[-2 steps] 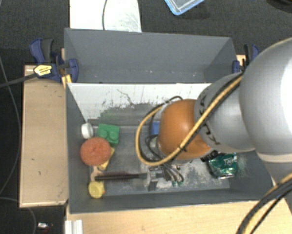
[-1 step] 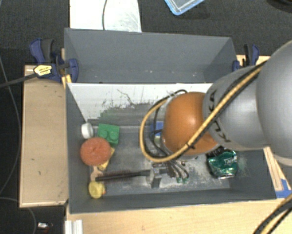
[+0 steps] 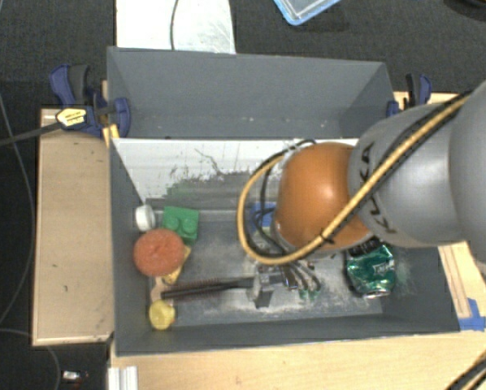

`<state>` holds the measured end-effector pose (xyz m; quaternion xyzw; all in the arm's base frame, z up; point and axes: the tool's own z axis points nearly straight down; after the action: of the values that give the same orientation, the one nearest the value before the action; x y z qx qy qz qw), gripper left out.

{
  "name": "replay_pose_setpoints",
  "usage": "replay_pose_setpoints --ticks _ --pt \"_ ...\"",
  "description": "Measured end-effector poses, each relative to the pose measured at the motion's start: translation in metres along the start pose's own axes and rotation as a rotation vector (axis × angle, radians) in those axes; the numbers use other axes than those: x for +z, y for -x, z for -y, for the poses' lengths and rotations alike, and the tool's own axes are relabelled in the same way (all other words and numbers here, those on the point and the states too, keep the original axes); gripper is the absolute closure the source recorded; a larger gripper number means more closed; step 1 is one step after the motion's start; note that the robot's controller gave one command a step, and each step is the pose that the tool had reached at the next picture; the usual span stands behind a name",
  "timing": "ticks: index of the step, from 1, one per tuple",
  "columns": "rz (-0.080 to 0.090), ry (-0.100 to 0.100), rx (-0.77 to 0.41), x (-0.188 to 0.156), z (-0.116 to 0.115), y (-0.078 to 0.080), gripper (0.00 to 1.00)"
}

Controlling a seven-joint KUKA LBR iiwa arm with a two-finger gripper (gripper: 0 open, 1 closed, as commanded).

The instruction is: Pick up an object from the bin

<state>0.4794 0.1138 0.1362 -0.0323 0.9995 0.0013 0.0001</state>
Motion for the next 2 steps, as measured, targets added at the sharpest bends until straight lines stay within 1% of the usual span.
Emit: replay_pose_setpoints --ticks 1,2 --pt "0.003 0.000 -0.004 -0.007 0.000 0.000 1.00" --pt "0.005 0.000 -0.259 0.033 -0.025 0.007 1.00"
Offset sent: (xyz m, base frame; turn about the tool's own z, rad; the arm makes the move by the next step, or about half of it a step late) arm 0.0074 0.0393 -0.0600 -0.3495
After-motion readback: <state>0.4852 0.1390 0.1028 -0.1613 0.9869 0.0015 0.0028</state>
